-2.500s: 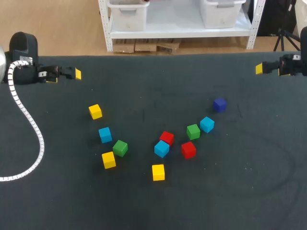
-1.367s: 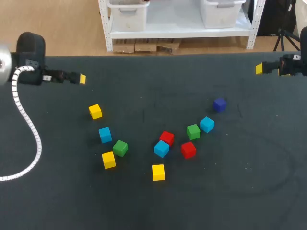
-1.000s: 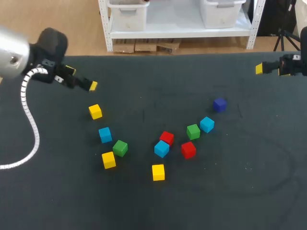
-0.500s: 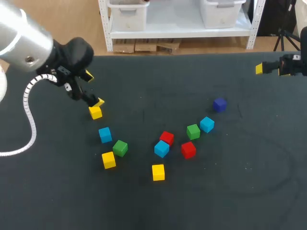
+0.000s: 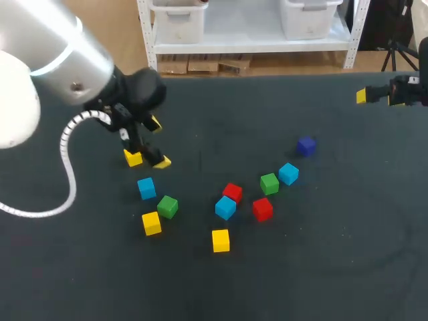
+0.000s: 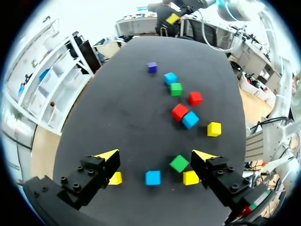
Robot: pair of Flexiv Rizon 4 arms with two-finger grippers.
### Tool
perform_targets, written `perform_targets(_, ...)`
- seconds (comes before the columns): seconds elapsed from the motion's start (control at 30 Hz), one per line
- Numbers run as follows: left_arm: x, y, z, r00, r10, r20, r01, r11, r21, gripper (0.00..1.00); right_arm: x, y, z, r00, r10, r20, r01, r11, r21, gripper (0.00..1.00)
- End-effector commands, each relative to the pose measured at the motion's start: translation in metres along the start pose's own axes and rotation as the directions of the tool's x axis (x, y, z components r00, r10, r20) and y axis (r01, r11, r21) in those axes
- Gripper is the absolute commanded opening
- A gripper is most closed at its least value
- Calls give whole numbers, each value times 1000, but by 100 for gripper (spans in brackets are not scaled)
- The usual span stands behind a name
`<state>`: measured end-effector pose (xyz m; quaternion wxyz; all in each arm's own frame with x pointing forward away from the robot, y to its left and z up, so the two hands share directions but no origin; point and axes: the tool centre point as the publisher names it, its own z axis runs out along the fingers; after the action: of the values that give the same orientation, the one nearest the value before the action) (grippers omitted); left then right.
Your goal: Place the blue cubes, place green cubes on the blue cubes, place the yellow cubes on the green cubes, then place the red cubes on the yellow cubes, and place purple cube on the red cubes.
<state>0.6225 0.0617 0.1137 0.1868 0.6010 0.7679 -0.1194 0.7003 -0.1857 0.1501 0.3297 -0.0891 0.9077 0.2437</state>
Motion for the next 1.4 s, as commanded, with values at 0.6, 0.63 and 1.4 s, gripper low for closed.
perform_targets(0.6, 10, -19, 63, 920, 376, -113, -355, 919, 169, 100, 0, 1, 0, 1000, 1, 1, -1, 1000, 3, 100)
perform_targets(0.63, 9, -20, 65, 913, 392, -115, -370, 912, 175, 100, 0, 1, 0, 1000, 1, 1, -1, 1000, 3, 100)
perform_targets(1.4, -6, -53, 99, 822, 568, -54, -539, 804, 250, 60, 0, 1, 0, 1000, 1, 1, -1, 1000, 3, 100)
